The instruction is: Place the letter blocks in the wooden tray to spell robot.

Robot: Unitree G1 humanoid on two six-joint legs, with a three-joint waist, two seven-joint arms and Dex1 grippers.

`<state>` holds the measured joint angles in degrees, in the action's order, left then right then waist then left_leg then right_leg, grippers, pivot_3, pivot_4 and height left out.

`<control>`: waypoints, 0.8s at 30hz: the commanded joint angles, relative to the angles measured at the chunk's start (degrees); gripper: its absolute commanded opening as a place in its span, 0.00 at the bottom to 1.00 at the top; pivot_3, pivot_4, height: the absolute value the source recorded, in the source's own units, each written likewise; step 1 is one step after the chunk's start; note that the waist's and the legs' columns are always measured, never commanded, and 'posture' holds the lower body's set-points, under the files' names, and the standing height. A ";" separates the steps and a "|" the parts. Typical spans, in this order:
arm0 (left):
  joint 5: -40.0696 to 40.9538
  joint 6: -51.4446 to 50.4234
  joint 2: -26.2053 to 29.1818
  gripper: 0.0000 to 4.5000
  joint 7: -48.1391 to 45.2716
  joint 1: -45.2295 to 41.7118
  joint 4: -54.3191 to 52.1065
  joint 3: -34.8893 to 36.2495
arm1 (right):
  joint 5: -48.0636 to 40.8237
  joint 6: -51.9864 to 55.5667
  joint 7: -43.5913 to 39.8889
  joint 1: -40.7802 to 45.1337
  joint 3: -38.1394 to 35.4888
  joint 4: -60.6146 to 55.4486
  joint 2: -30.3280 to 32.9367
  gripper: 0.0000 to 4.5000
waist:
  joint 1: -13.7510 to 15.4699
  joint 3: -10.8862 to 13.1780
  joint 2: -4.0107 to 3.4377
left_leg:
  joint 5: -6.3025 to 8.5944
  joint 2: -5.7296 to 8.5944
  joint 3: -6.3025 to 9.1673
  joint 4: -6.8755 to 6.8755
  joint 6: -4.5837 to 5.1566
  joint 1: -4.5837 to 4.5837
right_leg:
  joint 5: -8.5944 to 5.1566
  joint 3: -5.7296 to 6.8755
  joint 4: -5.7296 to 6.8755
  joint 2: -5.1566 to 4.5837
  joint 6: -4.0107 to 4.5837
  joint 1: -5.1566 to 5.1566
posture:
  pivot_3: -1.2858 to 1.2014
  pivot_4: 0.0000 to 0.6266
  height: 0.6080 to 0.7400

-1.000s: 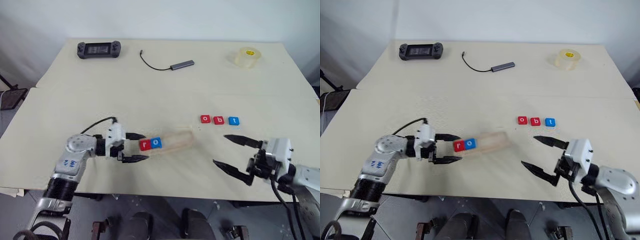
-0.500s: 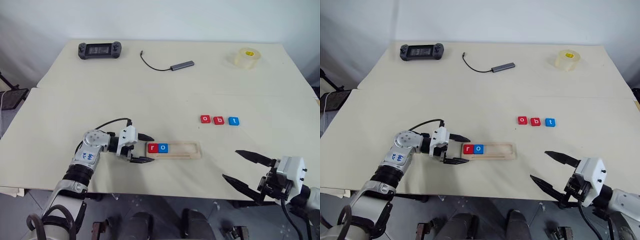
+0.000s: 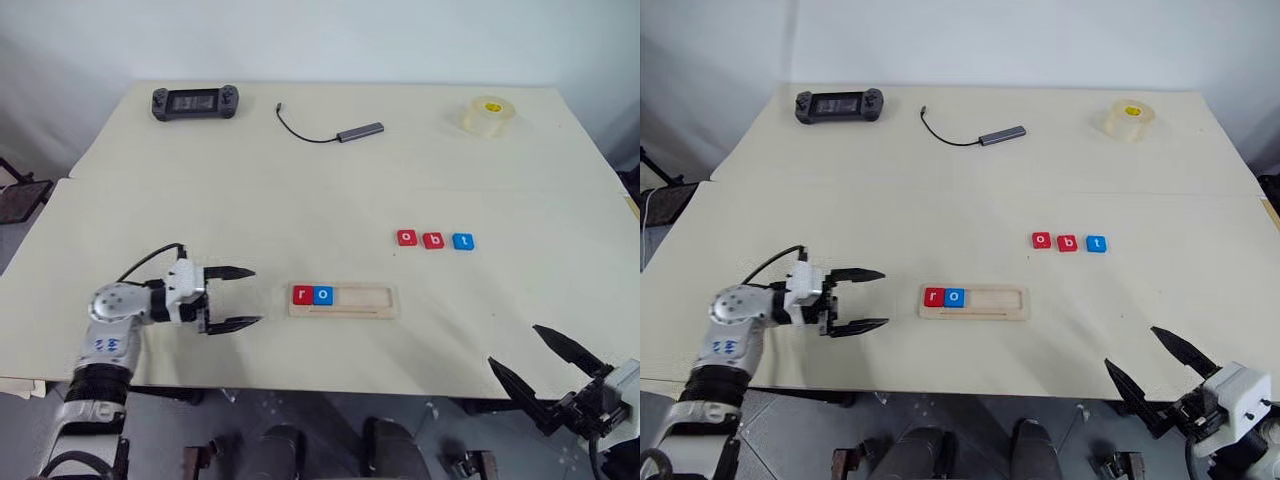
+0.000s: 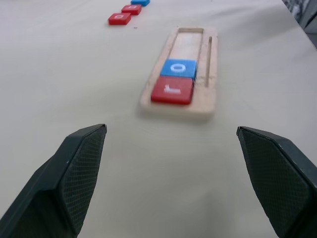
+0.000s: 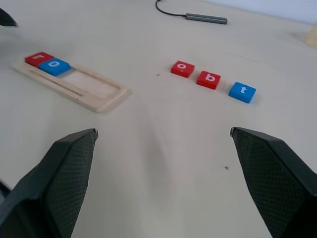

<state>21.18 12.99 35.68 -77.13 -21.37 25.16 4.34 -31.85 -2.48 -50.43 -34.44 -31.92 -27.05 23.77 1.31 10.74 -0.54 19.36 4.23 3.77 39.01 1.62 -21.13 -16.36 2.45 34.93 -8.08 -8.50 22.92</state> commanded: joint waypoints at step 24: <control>4.55 -9.97 -4.02 0.99 15.23 15.44 -23.86 4.03 | -1.52 74.03 41.78 64.28 19.40 7.33 12.90 1.00 | 0.07 0.00 -0.01 | 0.00 0.05 -0.02 -0.04 -0.03 -0.48 | -0.07 -0.03 0.19 -0.06 0.14 0.60 | 0.52 0.24 1.00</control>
<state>25.23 2.93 31.68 -62.36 -6.32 3.68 7.96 -33.84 70.62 -9.17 28.81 -11.56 -18.43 36.78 1.37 10.73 -0.55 19.37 4.28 3.75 38.97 1.61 -21.61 -16.43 2.43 35.11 -8.13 -8.36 23.52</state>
